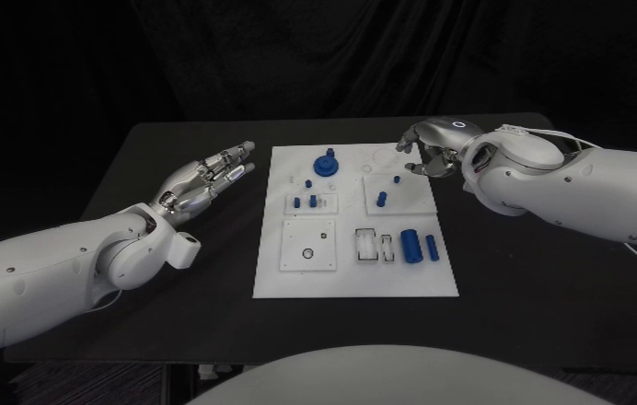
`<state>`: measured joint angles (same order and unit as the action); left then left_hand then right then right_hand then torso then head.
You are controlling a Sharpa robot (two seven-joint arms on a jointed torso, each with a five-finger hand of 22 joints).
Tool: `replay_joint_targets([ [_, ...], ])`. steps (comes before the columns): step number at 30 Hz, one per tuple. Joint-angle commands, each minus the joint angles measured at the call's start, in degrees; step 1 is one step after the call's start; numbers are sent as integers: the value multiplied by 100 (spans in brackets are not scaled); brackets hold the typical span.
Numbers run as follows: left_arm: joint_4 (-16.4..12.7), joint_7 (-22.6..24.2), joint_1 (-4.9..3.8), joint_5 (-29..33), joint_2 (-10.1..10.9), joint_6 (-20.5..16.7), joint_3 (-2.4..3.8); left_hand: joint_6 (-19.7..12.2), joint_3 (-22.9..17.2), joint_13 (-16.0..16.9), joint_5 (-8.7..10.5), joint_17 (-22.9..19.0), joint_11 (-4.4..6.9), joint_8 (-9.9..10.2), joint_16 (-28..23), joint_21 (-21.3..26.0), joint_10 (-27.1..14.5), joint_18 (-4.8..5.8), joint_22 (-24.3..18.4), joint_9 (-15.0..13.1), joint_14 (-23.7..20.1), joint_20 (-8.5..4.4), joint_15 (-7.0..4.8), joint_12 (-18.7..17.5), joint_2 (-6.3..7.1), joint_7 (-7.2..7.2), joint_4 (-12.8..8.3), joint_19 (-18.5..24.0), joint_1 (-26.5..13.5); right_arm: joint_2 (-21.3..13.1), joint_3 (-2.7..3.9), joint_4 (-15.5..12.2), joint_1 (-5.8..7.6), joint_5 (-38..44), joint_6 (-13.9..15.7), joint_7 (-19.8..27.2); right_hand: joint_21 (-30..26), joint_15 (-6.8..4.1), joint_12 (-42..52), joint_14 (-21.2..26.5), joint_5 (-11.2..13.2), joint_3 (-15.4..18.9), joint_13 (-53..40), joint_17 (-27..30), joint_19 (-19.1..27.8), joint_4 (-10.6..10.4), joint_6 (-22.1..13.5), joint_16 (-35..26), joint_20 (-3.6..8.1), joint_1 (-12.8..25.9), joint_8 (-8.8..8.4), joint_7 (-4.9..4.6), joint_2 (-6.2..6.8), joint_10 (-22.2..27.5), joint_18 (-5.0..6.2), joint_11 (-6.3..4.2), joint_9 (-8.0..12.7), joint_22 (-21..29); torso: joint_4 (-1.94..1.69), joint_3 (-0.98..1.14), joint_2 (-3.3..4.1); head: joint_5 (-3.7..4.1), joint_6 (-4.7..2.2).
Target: Assemble the parts on the task board
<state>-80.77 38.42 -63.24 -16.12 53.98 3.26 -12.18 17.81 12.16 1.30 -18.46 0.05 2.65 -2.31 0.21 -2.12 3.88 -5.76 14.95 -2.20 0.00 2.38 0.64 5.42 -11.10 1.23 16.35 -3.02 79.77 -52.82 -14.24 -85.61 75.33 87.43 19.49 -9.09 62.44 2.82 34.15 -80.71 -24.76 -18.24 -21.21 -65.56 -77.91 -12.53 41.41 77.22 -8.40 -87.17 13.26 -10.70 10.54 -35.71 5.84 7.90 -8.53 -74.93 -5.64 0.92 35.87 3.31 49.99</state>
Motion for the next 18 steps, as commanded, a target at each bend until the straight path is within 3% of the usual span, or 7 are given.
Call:
replay_joint_targets([
  [1,-83,896,18,248,36,137,7,-37,39,-4,-67,-5,-11,33,-21,31,-5,-66,-31,9,0,9,-65,-20,13,25,-3,16,93,-7,4,-23,-27,103,-290,-30,43,32,-96,-2,50,23,125,19,-14,27,-50,25,-45,-25,-79,-40,-15,11,-7,21,38,-737,-147,-153,13,94,1],
  [2,-104,914,21,249,48,124,7,-38,40,-4,-70,-5,-11,33,-21,31,-4,-67,-32,9,0,8,-66,-20,13,26,-4,16,96,-2,4,-20,-36,110,-307,-38,41,34,-115,-1,71,32,157,23,-14,31,-38,26,-48,-22,-90,-45,-18,-10,-6,22,46,-736,-174,-173,21,119,1],
  [4,-127,933,25,251,61,115,7,-37,50,-4,-113,-5,2,32,-21,30,-3,-82,-43,8,0,2,-86,-23,2,35,-2,17,122,12,4,-7,-54,118,-324,-47,38,35,-150,-1,112,45,234,29,-13,40,3,28,-52,-18,-112,-54,-35,-86,-4,21,62,-734,-189,-184,28,148,1],
  [6,-142,940,27,252,70,118,7,-49,58,-4,-151,-5,7,34,-21,28,0,-93,-51,10,0,-1,-99,-24,-6,53,-2,16,143,41,4,22,-76,124,-332,-50,77,26,-175,-16,145,60,322,17,-35,38,46,44,-49,-1,-142,-54,-50,-221,-10,8,82,-744,-212,-210,42,204,1],
  [11,-154,937,37,254,74,147,7,-60,70,-5,-210,-5,2,35,-21,34,-5,-94,-118,11,0,21,-74,-35,-20,30,-13,29,193,151,4,142,-156,145,-358,-132,158,-8,-207,-89,187,63,477,-72,-94,20,220,114,-21,36,-148,-13,-71,-491,-22,-32,88,-763,-234,-255,72,284,1],
  [15,-150,923,45,255,62,172,7,-81,74,-6,-247,-5,-9,38,-21,31,-7,-94,-116,13,0,44,-52,-40,-31,40,-20,25,225,205,4,218,-214,189,-387,-217,195,-43,-212,-147,222,72,550,-122,-140,-5,344,151,10,85,-133,39,-62,-635,-27,-70,70,-768,-245,-263,72,359,1],
  [18,-146,915,49,255,51,179,7,-112,80,-6,-282,-5,-20,41,-21,28,-10,-98,-125,16,0,71,-29,-46,-35,72,-33,20,264,234,4,270,-246,203,-447,-284,177,-57,-215,-156,221,71,580,-113,-143,-15,404,147,24,107,-125,72,-64,-687,-24,-85,58,-761,-221,-253,71,353,1],
])
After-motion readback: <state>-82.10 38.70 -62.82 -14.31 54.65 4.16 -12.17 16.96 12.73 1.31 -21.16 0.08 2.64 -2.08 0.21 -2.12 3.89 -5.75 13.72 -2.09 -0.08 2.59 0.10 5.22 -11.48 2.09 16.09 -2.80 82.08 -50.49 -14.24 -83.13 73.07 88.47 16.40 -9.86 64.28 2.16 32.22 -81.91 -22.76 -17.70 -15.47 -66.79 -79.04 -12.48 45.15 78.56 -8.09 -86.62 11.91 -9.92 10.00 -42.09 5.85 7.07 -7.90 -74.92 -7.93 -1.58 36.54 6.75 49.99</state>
